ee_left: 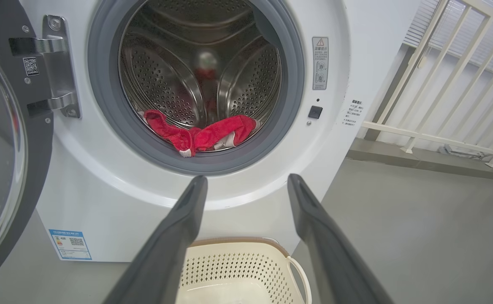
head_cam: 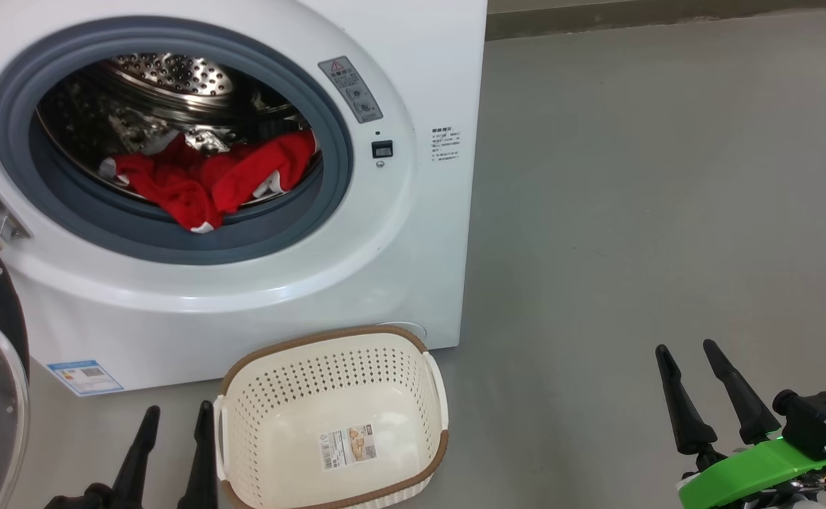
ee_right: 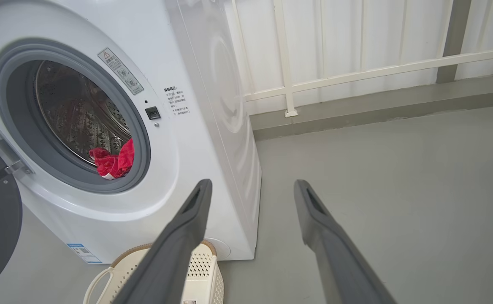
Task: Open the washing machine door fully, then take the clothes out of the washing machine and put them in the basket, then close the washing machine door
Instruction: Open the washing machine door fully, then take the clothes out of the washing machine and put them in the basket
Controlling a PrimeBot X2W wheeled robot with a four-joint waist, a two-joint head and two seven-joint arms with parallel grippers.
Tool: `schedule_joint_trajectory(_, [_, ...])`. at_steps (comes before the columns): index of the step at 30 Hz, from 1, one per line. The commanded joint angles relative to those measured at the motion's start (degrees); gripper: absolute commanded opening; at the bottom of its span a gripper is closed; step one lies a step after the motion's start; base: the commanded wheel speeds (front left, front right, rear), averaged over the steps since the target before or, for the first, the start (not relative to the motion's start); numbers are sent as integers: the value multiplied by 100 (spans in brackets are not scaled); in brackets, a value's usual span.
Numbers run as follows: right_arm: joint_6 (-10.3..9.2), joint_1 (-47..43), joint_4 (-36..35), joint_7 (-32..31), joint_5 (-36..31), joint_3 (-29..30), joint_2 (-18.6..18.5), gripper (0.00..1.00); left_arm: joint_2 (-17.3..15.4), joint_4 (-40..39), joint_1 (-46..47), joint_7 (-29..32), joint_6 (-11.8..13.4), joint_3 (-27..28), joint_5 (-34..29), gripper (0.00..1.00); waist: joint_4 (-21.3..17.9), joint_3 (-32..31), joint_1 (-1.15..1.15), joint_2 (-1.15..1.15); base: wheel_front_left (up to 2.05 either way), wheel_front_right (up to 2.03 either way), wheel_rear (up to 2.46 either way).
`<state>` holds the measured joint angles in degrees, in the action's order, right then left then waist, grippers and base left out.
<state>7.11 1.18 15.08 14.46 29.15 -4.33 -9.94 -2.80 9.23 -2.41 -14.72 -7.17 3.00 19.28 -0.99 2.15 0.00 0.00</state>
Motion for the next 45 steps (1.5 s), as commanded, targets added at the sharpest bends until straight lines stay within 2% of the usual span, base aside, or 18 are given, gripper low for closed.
schedule_joint_trajectory(1, [37,24,-143,54,-22,-80,-52,100,-95,-140,162,-28,-32,132,45,100,4,-3,0,0,0,0,0])
schedule_joint_trajectory(15, [37,92,-154,54,-20,-95,-33,100,-174,-220,282,-28,-32,83,116,100,50,88,0,0,3,-5,2])
schedule_joint_trajectory(33, [37,107,-161,54,-29,-113,8,100,-246,-196,358,-28,-32,2,156,100,79,147,0,0,95,-101,6])
schedule_joint_trajectory(45, [37,130,-163,54,-41,-97,24,100,-229,-139,398,-28,-32,-4,99,100,155,192,0,0,8,-8,0])
